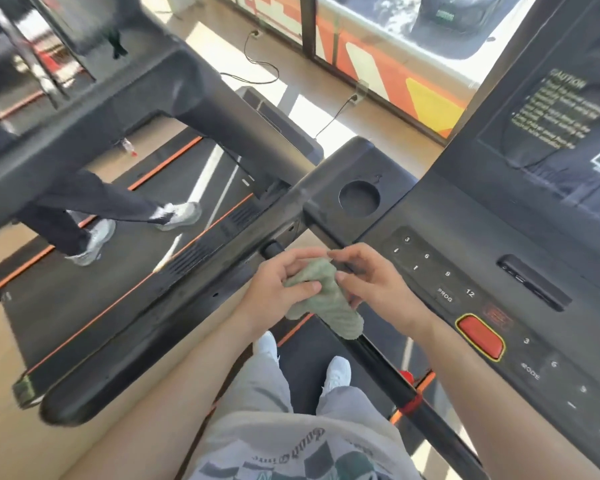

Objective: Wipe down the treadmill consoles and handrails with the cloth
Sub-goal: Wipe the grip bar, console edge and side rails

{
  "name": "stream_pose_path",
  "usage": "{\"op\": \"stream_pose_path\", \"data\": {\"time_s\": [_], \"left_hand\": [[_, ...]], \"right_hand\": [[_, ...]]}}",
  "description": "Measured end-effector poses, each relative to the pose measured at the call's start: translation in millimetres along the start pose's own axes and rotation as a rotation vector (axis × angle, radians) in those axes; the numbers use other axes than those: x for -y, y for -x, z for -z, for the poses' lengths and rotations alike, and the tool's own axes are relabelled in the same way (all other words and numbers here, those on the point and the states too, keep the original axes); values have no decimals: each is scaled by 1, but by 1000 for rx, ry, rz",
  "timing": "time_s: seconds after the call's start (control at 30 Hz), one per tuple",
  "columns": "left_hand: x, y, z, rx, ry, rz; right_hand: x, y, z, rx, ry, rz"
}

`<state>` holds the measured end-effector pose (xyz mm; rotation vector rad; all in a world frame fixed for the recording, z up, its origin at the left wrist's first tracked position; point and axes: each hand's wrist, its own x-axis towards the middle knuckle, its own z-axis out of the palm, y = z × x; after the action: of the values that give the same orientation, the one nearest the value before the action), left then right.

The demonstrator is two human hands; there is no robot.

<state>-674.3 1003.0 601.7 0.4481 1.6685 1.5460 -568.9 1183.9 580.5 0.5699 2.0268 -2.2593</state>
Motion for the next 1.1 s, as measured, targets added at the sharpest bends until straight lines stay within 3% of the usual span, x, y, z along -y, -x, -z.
{"op": "stream_pose_path", "data": {"time_s": [0.07,0.17,0.23,0.4,0.5,0.63,0.73,0.8,0.97,1.1], "left_hand": [[-12,-8,12,86,-60,-26],[-29,-29,34,80,-116,-24],[-35,-49,48,43,-256,-49],[-34,-114,66,-103,-512,-184],[-25,-147,63,-220,-662,-296],[-1,-160,66,-287,-1055,-456],[20,-152,67,-62,-1168,-607],[33,-150,68,62,-1217,-591],[35,-174,63,85,-1294,-476],[22,-210,62,163,-1254,-330]], "right_hand": [[8,-11,-1,77,-5,-12],[26,-27,-3,74,60,-33],[33,-38,-1,-59,184,-12],[48,-68,1,-606,627,70],[45,-88,-13,-754,689,140],[16,-96,-33,-560,872,50],[-13,-92,-38,-333,1130,49],[-24,-91,-35,-295,1261,54],[-18,-105,-23,-164,1418,-33],[-10,-132,5,-183,1448,-115]]}}
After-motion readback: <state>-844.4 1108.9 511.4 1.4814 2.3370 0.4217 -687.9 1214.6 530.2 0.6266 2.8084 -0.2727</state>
